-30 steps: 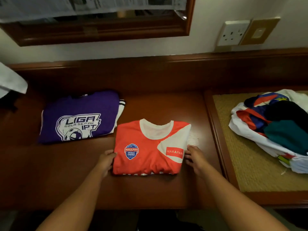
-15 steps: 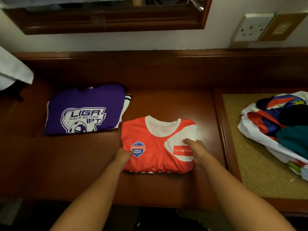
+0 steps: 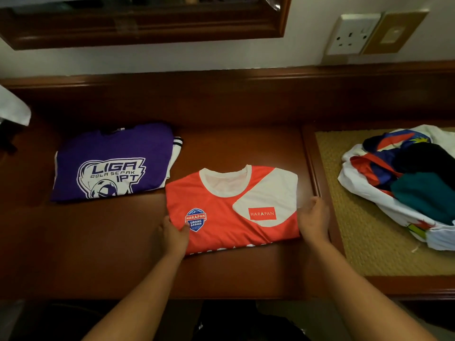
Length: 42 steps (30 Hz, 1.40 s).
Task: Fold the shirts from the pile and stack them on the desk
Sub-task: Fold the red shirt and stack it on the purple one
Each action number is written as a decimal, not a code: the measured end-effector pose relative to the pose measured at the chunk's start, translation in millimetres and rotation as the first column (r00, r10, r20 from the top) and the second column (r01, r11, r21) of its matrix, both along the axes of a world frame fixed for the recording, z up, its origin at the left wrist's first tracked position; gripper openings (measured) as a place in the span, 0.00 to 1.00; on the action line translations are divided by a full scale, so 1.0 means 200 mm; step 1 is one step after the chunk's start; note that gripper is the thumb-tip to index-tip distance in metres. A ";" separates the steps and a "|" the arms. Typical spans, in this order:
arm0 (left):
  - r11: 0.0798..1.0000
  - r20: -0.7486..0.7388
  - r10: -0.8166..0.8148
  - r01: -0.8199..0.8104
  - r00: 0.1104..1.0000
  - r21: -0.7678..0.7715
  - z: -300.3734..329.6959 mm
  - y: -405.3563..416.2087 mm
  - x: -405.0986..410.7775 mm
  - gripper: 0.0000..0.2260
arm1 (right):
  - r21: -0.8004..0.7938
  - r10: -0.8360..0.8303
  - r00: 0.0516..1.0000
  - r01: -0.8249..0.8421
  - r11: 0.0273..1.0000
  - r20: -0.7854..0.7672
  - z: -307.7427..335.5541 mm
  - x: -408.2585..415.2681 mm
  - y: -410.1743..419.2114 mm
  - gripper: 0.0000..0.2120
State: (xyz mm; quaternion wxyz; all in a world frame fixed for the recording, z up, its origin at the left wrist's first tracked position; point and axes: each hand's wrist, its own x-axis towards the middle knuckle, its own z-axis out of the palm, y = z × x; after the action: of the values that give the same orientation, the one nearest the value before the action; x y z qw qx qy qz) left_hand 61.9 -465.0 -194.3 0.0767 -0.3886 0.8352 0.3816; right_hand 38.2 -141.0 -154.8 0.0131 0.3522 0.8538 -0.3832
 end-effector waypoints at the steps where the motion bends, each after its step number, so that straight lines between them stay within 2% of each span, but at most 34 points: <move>1: 0.991 -0.011 -0.062 0.060 0.998 -0.121 0.02 0.02 0.03 0.29 | 0.051 0.058 0.998 -0.058 0.997 -0.002 -0.01 0.03 -0.02 0.21; 3: 0.920 -0.023 -0.245 0.225 0.969 -0.322 0.04 0.08 0.08 0.32 | 0.140 0.234 0.972 -0.228 0.963 -0.024 -0.03 0.07 -0.09 0.20; 5: 0.794 0.022 -0.465 0.428 0.885 -0.431 0.02 0.15 0.12 0.31 | 0.237 0.502 0.864 -0.495 0.836 0.031 -0.09 0.10 -0.17 0.22; 6: 0.728 0.075 -0.549 0.520 0.833 -0.446 0.00 0.17 0.14 0.31 | 0.245 0.618 0.780 -0.621 0.745 0.098 -0.12 0.11 -0.20 0.24; 8: 0.627 0.213 -0.640 0.662 0.738 -0.411 -0.04 0.20 0.16 0.29 | 0.197 0.734 0.634 -0.773 0.603 0.243 -0.19 0.12 -0.24 0.27; 10: 0.587 0.297 -0.659 0.720 0.691 -0.371 -0.08 0.19 0.18 0.28 | 0.172 0.745 0.564 -0.823 0.542 0.355 -0.24 0.14 -0.23 0.28; 11: 0.580 0.310 -0.667 0.733 0.678 -0.355 -0.09 0.18 0.18 0.28 | 0.173 0.739 0.560 -0.825 0.537 0.376 -0.26 0.14 -0.22 0.28; 13: 0.587 0.274 -0.680 0.729 0.680 -0.352 -0.10 0.15 0.18 0.28 | 0.217 0.706 0.613 -0.788 0.576 0.354 -0.26 0.14 -0.22 0.28; 14: 0.622 0.234 -0.658 0.691 0.716 -0.369 -0.10 0.13 0.19 0.28 | 0.257 0.664 0.672 -0.740 0.621 0.330 -0.25 0.14 -0.21 0.28; 15: 0.690 0.176 -0.591 0.606 0.788 -0.395 -0.09 0.11 0.20 0.28 | 0.295 0.594 0.742 -0.669 0.682 0.310 -0.24 0.15 -0.20 0.28; 17: 0.874 0.057 -0.310 0.308 0.949 -0.377 -0.07 0.07 0.22 0.29 | 0.313 0.411 0.873 -0.481 0.819 0.264 -0.22 0.17 -0.16 0.29; 19: 0.970 0.068 -0.032 0.047 0.997 -0.238 -0.05 0.01 0.21 0.28 | 0.220 0.247 0.944 -0.294 0.930 0.218 -0.20 0.15 -0.11 0.29; 21: 0.996 0.088 0.055 -0.048 0.995 -0.076 -0.06 -0.04 0.16 0.25 | 0.008 0.130 0.976 -0.133 0.991 0.174 -0.20 0.10 -0.08 0.26; 22: 0.996 0.074 0.085 -0.087 0.994 0.026 -0.07 -0.05 0.13 0.23 | -0.146 0.050 0.987 -0.028 0.989 0.150 -0.20 0.07 -0.08 0.23; 24: 0.970 0.078 0.159 -0.171 0.984 0.175 -0.06 -0.03 0.07 0.22 | -0.386 -0.079 0.982 0.141 0.912 0.172 -0.19 0.02 -0.10 0.21; 27: 0.938 0.069 0.198 -0.209 0.978 0.275 -0.05 -0.01 0.04 0.18 | -0.529 -0.107 0.963 0.227 0.818 0.248 -0.20 0.00 -0.11 0.19; 30: 0.867 0.089 0.215 -0.232 0.973 0.441 -0.01 -0.01 0.05 0.14 | -0.544 -0.068 0.956 0.220 0.810 0.286 -0.21 0.00 -0.10 0.17; 36: 0.846 0.018 0.253 -0.230 0.967 0.481 0.06 -0.02 0.08 0.13 | -0.598 0.010 0.955 0.178 0.781 0.297 -0.15 0.01 -0.09 0.17; 39: 0.855 -0.044 0.249 -0.198 0.968 0.480 0.12 0.00 0.11 0.16 | -0.573 0.013 0.968 0.137 0.808 0.250 -0.13 0.05 -0.10 0.16; 42: 0.858 -0.129 0.236 -0.145 0.963 0.492 0.20 0.00 0.13 0.27 | -0.548 0.023 0.991 0.053 0.835 0.130 -0.08 0.09 -0.10 0.25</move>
State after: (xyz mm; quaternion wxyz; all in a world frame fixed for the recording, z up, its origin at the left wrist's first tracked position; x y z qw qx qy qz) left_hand 88.3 -465.1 -155.2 0.0543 -0.4015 0.6755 0.6161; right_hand 55.7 -161.1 -171.3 0.1665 0.3646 0.7023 -0.5883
